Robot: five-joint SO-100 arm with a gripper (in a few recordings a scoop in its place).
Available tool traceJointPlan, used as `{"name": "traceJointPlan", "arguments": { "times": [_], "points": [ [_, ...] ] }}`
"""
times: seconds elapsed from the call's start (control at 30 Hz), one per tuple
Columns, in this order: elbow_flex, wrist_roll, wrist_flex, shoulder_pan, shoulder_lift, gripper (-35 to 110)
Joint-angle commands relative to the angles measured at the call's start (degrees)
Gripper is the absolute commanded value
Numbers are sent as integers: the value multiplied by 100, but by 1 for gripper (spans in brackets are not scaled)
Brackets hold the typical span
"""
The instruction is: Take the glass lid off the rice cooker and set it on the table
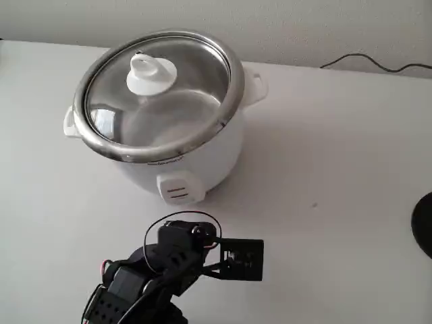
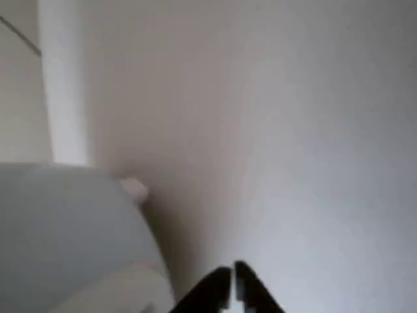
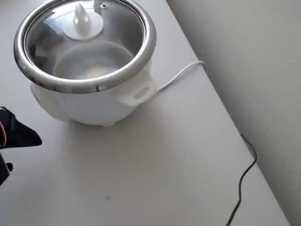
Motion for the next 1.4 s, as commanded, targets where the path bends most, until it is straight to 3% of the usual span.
{"name": "traceJointPlan", "arguments": {
  "times": [0.0, 0.17, 0.37, 0.57, 0.83, 1.1, 1.37],
  "points": [
    [-396, -264, -88, 519, 53, 4],
    [-1257, -492, 158, 1424, 53, 11],
    [-2593, -624, 211, 1450, 53, 14],
    [-3990, -501, -492, 1327, -158, 17],
    [-6249, 229, -1037, -220, -1802, 21],
    [-9747, 967, 255, -2057, -5098, 23],
    [-10230, 1178, 141, -2663, -6609, 23]
  ]
}}
